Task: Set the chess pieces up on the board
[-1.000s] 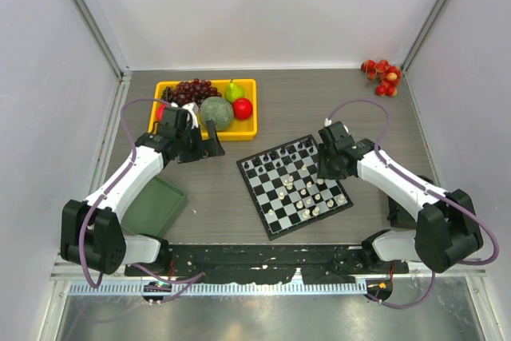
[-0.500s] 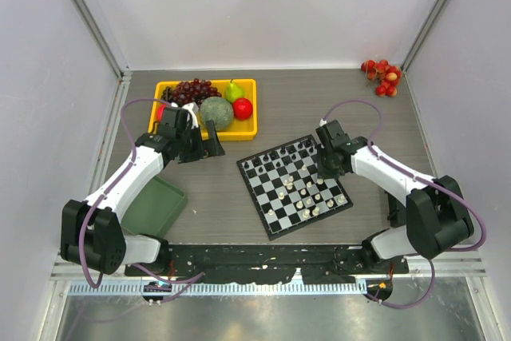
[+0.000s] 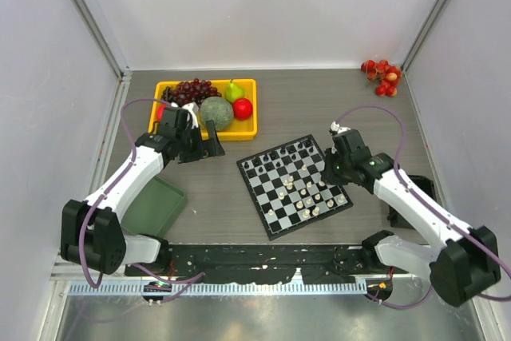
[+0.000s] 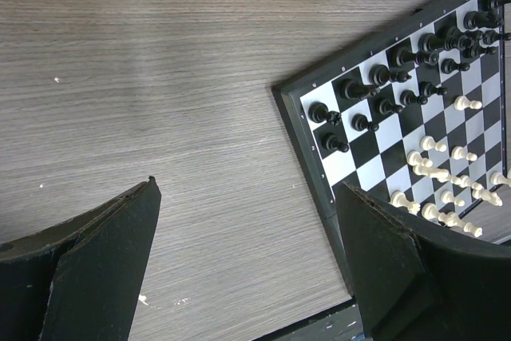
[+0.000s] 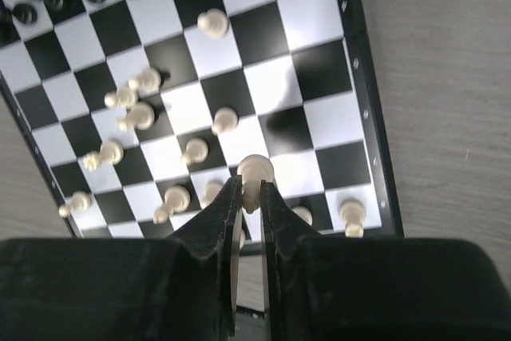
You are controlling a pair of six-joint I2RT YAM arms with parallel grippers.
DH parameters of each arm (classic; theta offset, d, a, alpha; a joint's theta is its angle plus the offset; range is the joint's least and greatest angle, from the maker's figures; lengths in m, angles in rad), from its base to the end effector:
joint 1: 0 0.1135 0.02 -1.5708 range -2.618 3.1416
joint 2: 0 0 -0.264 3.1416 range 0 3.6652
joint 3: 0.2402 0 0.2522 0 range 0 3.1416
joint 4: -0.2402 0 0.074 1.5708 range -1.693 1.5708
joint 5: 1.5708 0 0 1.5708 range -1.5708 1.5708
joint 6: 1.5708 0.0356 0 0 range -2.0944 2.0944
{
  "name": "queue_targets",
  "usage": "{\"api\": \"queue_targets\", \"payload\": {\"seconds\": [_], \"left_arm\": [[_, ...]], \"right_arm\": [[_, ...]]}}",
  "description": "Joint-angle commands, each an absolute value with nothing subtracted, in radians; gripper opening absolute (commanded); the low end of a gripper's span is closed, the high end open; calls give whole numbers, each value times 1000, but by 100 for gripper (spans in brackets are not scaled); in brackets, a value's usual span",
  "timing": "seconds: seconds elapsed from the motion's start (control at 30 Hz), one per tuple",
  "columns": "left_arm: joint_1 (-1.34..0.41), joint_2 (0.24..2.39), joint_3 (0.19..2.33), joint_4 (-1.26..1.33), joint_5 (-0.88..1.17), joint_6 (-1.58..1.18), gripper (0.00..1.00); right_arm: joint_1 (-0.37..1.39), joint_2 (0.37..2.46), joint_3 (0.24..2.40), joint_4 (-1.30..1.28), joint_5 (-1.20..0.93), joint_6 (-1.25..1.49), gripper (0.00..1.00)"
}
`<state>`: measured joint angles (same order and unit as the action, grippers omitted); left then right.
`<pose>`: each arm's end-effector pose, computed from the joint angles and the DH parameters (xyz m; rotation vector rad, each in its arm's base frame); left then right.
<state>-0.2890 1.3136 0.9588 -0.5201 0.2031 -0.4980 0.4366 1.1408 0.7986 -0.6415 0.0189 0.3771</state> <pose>0.2598 -0.0847 0.2564 -0.1697 2.5077 -0.5857 0.2010 0.0931 0.2365 -0.0694 2.5795 0.2863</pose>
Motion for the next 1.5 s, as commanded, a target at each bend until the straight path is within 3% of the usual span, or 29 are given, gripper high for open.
{"api": "queue_targets", "payload": {"seconds": [0.0, 0.43, 1.17, 1.37, 1.47], "left_arm": [[-295, 1324, 979, -483, 230, -512, 99], [-295, 1315, 966, -466, 242, -518, 99], [-295, 1312, 954, -462, 241, -522, 99], [-295, 1322, 956, -463, 242, -520, 99], [-295, 1327, 957, -462, 242, -518, 99]], "right_arm": [[454, 1016, 720, -718, -55, 411, 11], [581, 979, 676, -770, 51, 509, 11], [591, 1060, 621, -669, 63, 528, 12], [592, 1074, 623, -664, 77, 517, 15], [592, 1075, 623, -673, 75, 509, 21]]}}
